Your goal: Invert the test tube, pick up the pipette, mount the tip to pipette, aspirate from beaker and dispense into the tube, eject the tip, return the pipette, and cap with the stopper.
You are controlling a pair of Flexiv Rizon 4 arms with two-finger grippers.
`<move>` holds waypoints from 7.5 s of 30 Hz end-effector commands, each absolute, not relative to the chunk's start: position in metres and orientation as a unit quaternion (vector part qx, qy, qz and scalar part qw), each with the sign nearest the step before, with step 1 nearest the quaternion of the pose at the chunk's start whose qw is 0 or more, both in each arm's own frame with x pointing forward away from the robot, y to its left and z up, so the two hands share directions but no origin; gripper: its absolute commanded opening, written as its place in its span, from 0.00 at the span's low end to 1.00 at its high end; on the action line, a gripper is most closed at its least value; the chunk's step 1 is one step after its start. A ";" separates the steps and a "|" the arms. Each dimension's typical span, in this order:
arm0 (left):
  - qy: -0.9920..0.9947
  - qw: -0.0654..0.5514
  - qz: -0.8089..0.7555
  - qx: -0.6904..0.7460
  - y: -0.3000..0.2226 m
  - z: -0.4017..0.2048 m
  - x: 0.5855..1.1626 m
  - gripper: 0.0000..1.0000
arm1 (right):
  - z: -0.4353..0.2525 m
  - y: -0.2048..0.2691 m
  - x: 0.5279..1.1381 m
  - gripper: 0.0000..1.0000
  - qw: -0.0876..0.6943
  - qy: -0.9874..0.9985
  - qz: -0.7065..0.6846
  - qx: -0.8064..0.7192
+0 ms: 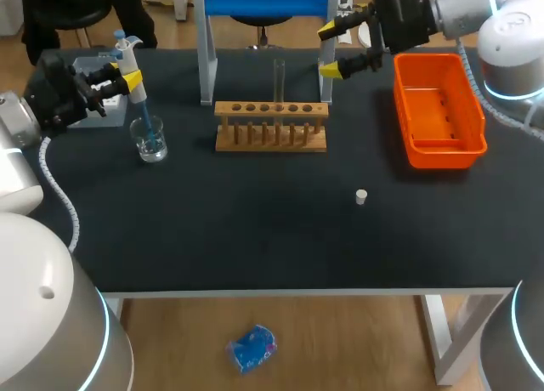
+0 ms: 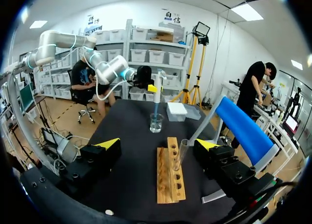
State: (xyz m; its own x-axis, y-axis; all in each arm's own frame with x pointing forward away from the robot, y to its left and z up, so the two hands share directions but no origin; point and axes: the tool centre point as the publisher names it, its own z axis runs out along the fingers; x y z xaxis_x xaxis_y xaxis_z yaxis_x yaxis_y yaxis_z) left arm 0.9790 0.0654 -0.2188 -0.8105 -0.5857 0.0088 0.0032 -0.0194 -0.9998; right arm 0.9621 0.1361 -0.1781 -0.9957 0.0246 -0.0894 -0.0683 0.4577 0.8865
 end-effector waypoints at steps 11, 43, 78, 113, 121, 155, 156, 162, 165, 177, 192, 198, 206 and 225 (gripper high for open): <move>0.666 0.216 -0.680 -0.218 0.066 -0.219 0.979 0.00 | -0.203 0.141 0.987 1.00 0.022 0.885 0.465 -0.020; 0.666 0.216 -0.680 -0.218 0.066 -0.219 0.979 0.00 | -0.244 0.164 1.029 1.00 0.017 0.894 0.446 -0.040; 0.673 0.228 -0.674 -0.202 0.065 -0.206 0.978 0.00 | -0.244 0.164 1.029 1.00 0.017 0.894 0.446 -0.040; 0.673 0.246 -0.673 -0.184 0.067 -0.174 0.975 0.00 | -0.244 0.164 1.029 1.00 0.017 0.894 0.446 -0.040; 0.682 0.244 -0.667 -0.176 0.065 -0.139 0.973 0.00 | -0.244 0.164 1.029 1.00 0.017 0.894 0.446 -0.040; 0.702 0.257 -0.648 -0.145 0.029 0.077 0.944 0.00 | -0.244 0.164 1.029 1.00 0.017 0.894 0.446 -0.040; 0.702 0.259 -0.648 -0.142 0.027 0.079 0.943 0.00 | -0.244 0.164 1.029 1.00 0.017 0.894 0.446 -0.040; 0.706 0.252 -0.649 -0.128 0.010 0.089 0.936 0.00 | -0.244 0.164 1.029 1.00 0.017 0.894 0.446 -0.040; 0.708 0.249 -0.650 -0.119 -0.004 0.091 0.932 0.00 | -0.244 0.164 1.029 1.00 0.017 0.894 0.446 -0.040; 0.721 0.208 -0.657 -0.072 -0.089 0.087 0.924 0.00 | -0.244 0.164 1.029 1.00 0.017 0.894 0.446 -0.040; 0.729 0.133 -0.671 -0.021 -0.198 0.068 0.941 0.00 | -0.244 0.164 1.029 1.00 0.017 0.894 0.446 -0.040; 0.731 0.100 -0.675 0.001 -0.232 0.058 0.950 0.00 | -0.244 0.164 1.029 1.00 0.017 0.894 0.446 -0.040; 0.727 0.093 -0.680 0.003 -0.245 0.042 0.965 0.00 | -0.244 0.164 1.029 1.00 0.017 0.894 0.446 -0.040; 0.725 0.103 -0.681 0.001 -0.240 0.042 0.967 0.00 | -0.244 0.164 1.029 1.00 0.017 0.894 0.446 -0.040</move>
State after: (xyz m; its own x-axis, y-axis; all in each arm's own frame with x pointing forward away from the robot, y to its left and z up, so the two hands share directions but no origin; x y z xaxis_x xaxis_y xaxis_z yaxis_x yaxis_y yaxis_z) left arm 0.9670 -0.2406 0.0424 -0.9791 -0.1384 -0.1488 0.1394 0.0751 -0.9874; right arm 1.0280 0.1646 -0.2444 -0.9962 -0.0542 -0.0687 -0.0875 0.5981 0.7967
